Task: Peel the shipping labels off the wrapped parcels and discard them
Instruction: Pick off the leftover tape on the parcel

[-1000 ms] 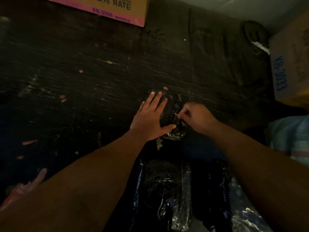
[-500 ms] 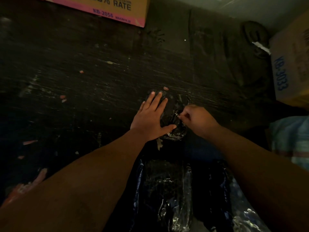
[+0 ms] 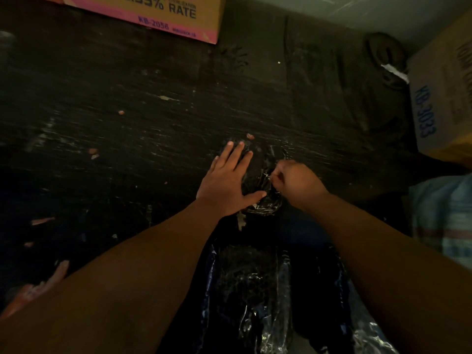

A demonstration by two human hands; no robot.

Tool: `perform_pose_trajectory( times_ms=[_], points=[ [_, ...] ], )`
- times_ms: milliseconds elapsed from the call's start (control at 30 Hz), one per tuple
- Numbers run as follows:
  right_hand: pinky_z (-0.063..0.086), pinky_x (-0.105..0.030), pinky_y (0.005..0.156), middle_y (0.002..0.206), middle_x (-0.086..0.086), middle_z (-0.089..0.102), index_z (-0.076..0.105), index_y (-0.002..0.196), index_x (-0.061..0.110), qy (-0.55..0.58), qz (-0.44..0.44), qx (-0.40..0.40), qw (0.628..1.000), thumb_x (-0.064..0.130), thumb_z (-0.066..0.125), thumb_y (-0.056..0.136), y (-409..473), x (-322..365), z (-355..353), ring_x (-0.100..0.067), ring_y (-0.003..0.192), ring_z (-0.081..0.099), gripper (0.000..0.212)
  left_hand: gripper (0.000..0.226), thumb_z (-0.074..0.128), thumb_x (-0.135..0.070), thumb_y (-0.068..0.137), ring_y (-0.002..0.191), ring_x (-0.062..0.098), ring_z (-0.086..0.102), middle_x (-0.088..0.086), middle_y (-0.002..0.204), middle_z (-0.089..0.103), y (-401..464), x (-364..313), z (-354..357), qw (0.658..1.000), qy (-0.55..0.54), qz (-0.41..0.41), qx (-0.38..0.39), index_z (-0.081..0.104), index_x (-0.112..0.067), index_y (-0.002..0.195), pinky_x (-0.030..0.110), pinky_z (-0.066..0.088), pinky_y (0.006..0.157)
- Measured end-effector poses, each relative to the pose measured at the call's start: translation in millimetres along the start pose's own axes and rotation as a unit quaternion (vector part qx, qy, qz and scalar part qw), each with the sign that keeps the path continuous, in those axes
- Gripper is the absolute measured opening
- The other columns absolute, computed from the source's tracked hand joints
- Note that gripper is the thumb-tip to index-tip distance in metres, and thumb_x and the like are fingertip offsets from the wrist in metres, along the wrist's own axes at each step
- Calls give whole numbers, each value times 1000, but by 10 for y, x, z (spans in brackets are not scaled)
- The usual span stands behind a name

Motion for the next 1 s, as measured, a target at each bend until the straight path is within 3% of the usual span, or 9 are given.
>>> perform_pose_trajectory(
  times_ms=[200, 333, 533, 700, 767, 867, 1000],
  points=[
    [53, -38, 79, 96, -3, 63, 66, 95, 15, 34, -5, 40, 999, 19, 60, 92, -24, -12, -31, -18, 88, 62, 7, 104, 49, -80, 83, 155, 19, -14, -2, 170, -6, 5, 4, 2, 1000, 4, 1, -1, 10, -25, 162, 47, 9, 124],
    [52, -41, 80, 98, -8, 62, 64, 96, 11, 15, 5, 13, 1000, 19, 55, 94, -34, 35, -29, -22, 88, 61, 12, 104, 48, -81, 83, 155, 19, -15, -3, 170, -7, 5, 4, 10, 1000, 5, -1, 2, 9, -25, 162, 46, 8, 124],
    [43, -21, 71, 96, 2, 57, 66, 100, 17, 46, -15, 13, 999, 19, 62, 92, -91, -75, 7, -14, 86, 60, 9, 105, 46, -82, 82, 155, 19, -15, -2, 170, -7, 1, 7, 3, 1000, 7, 0, 2, 10, -25, 162, 48, 10, 125],
    [51, -33, 82, 101, -1, 60, 67, 100, 16, 47, 11, -21, 999, 16, 61, 91, -95, -85, 22, -16, 90, 60, 11, 104, 47, -82, 81, 155, 19, -13, -3, 170, -5, 5, 3, 11, 1000, 2, 0, -3, 12, -25, 161, 48, 10, 124],
    [51, -30, 86, 105, -3, 65, 70, 101, 17, 89, 23, -37, 995, 15, 63, 91, -120, -158, 6, -16, 94, 64, 13, 104, 47, -82, 82, 155, 19, -14, -3, 170, -6, 5, 13, 15, 1000, 0, 0, -1, 11, -25, 162, 47, 7, 123],
    [45, -20, 80, 103, -3, 63, 70, 102, 14, 100, 5, -27, 995, 13, 66, 89, -157, -157, 43, -15, 91, 63, 13, 104, 48, -81, 83, 155, 20, -13, -3, 170, -4, 0, 9, 4, 1000, -2, 2, -6, 12, -25, 162, 47, 7, 123],
    [47, -26, 83, 104, -4, 65, 71, 102, 15, 76, 7, -38, 996, 14, 65, 89, -124, -145, 43, -16, 92, 62, 14, 104, 47, -81, 82, 155, 20, -12, -3, 170, -4, 3, 5, 7, 1000, 0, 2, -2, 12, -25, 162, 48, 8, 123]
  ],
)
Point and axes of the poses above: each hand's wrist, its own y-axis towards the middle knuckle, its own z-axis out of the palm, x = y × z, the point moved 9 cm from there along y, towards the middle knuckle
